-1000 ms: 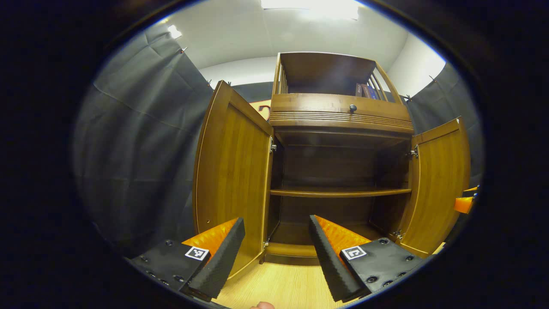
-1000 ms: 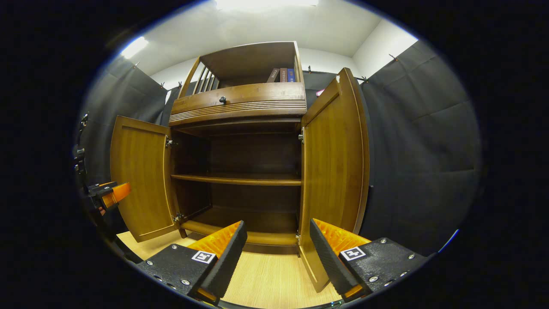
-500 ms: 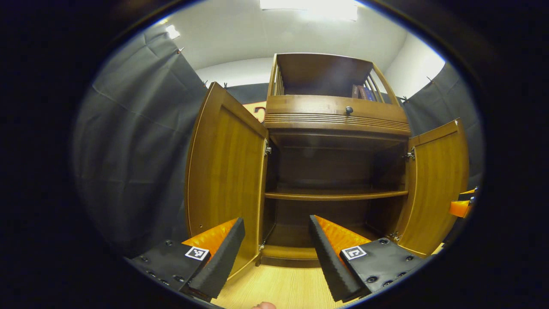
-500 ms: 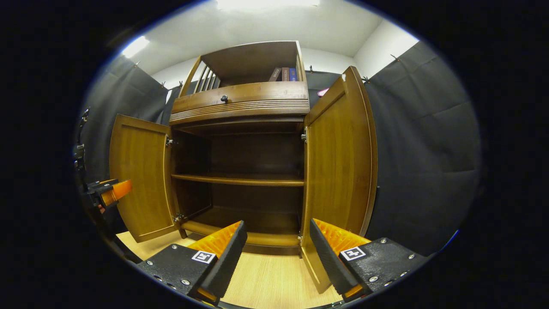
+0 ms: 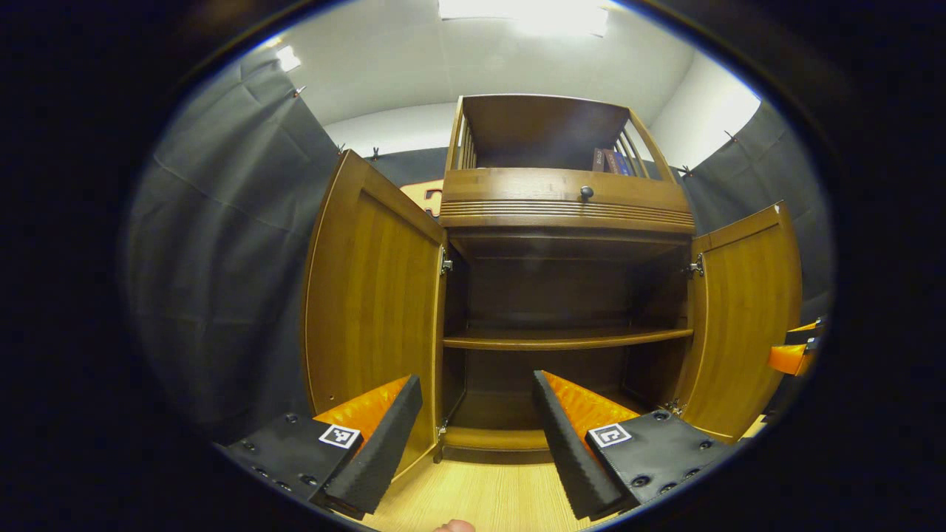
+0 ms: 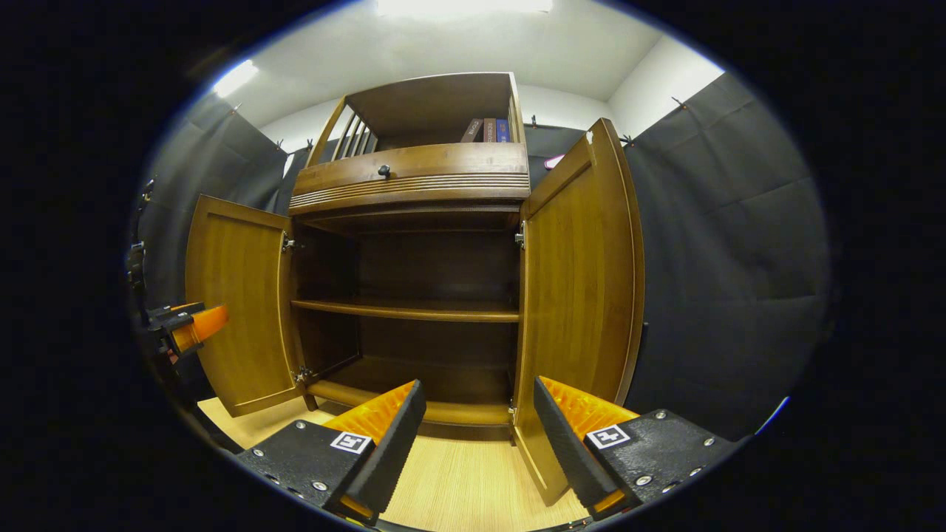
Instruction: Open the right door of the double-door shoe cabinet with the right hand, and open the left door with the left hand.
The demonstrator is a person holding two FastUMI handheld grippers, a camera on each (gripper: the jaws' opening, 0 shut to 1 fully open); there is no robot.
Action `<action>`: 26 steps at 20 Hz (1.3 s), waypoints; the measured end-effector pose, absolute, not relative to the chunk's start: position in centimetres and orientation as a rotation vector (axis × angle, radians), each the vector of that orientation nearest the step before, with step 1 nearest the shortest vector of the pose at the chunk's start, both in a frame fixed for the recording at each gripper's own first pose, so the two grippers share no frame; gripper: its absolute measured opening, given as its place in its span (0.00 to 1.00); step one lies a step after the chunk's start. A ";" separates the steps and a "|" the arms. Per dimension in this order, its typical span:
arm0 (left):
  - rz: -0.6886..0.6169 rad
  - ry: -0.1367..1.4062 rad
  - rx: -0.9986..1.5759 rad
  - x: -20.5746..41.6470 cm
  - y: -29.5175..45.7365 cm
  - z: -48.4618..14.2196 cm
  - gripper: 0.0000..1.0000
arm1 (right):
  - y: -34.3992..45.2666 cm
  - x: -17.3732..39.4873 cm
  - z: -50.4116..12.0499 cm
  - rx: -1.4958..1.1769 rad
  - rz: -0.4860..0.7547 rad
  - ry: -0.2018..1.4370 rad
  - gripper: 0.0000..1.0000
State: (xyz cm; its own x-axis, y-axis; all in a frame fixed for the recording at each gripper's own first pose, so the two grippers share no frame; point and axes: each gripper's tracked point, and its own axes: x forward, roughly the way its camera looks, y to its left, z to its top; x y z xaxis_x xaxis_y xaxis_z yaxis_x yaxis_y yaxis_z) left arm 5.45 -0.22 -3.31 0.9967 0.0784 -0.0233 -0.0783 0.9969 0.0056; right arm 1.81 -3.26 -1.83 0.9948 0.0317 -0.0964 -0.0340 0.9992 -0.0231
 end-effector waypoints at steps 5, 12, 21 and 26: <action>0.038 0.044 0.001 5.8 -1.3 -3.5 0.96 | -2.9 1.9 -1.6 -0.033 0.037 0.092 0.90; 0.013 0.039 0.009 6.6 -1.8 -3.2 0.98 | -3.1 2.3 -2.2 -0.033 0.025 0.099 0.96; -0.008 0.054 -0.010 7.0 -3.0 -3.9 0.97 | -3.2 2.0 -1.9 -0.041 0.019 0.087 0.96; -0.006 0.058 -0.014 6.8 -3.1 -4.1 0.96 | -3.3 2.0 -1.7 -0.038 0.017 0.083 0.90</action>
State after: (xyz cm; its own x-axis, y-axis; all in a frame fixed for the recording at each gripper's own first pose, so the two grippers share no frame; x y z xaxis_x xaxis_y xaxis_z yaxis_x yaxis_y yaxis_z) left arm 6.76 -3.07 -4.11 0.9983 -0.0059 -0.0577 0.0051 0.9999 -0.0137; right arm 1.95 -3.30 -1.69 0.9964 0.0158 -0.0829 -0.0190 0.9991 -0.0372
